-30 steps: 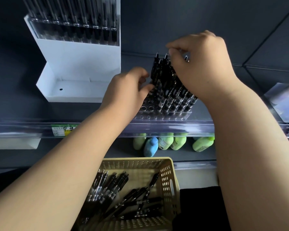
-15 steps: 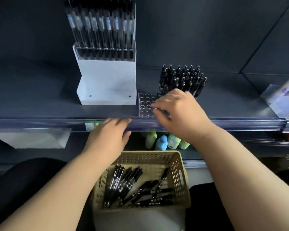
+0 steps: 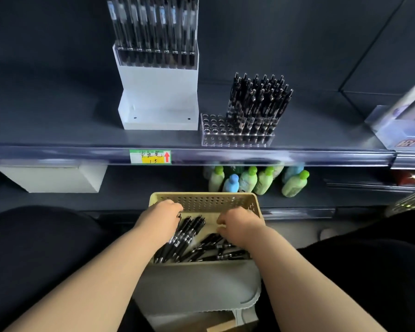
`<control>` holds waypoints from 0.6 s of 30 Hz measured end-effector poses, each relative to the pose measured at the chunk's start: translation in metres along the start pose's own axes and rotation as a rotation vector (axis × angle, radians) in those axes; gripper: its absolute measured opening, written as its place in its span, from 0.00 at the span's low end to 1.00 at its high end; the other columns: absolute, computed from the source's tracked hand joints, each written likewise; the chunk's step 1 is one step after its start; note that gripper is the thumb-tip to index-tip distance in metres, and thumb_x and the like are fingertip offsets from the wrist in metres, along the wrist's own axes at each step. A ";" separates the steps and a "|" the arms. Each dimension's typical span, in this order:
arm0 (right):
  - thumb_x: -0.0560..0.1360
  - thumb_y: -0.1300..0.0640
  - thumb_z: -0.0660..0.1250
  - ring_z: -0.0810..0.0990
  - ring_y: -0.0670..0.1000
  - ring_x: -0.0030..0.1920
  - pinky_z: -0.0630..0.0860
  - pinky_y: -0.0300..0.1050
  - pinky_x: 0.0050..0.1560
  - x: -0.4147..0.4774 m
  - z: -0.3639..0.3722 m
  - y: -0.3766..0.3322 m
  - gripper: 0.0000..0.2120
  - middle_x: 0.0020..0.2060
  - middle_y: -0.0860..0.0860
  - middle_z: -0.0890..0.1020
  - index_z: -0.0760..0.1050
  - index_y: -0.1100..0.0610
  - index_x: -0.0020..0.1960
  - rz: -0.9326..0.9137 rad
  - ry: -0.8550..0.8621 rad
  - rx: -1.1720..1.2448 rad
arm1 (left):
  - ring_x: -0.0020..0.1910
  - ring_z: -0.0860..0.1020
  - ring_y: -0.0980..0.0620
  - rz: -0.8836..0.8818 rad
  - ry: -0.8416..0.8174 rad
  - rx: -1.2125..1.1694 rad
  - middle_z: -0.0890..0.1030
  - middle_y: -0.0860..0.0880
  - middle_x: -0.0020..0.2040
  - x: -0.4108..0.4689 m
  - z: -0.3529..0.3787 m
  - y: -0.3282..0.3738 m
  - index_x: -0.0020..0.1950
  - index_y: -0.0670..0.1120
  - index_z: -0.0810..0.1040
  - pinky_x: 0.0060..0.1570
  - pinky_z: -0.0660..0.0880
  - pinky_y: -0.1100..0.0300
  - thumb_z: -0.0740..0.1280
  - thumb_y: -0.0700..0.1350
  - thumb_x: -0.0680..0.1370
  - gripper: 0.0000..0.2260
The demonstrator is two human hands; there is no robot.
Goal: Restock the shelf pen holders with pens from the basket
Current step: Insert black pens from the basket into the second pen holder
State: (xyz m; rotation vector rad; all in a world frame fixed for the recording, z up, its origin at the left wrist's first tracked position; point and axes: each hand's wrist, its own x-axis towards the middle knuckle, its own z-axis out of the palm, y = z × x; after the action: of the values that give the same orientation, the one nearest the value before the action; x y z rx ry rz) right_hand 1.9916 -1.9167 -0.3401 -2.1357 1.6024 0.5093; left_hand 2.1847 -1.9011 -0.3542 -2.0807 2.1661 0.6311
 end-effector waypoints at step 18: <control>0.78 0.59 0.59 0.74 0.56 0.64 0.75 0.35 0.52 0.053 0.077 0.019 0.17 0.63 0.58 0.75 0.70 0.61 0.66 0.254 -0.332 0.082 | 0.52 0.77 0.44 -0.080 -0.361 -0.063 0.77 0.46 0.59 0.060 0.098 0.036 0.61 0.50 0.76 0.52 0.74 0.57 0.58 0.39 0.78 0.14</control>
State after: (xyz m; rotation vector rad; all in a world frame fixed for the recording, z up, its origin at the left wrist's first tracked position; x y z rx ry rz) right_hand 1.9846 -1.9232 -0.4345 -1.6906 1.6727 0.8162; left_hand 2.1225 -1.9245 -0.4550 -1.8913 1.8774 0.9887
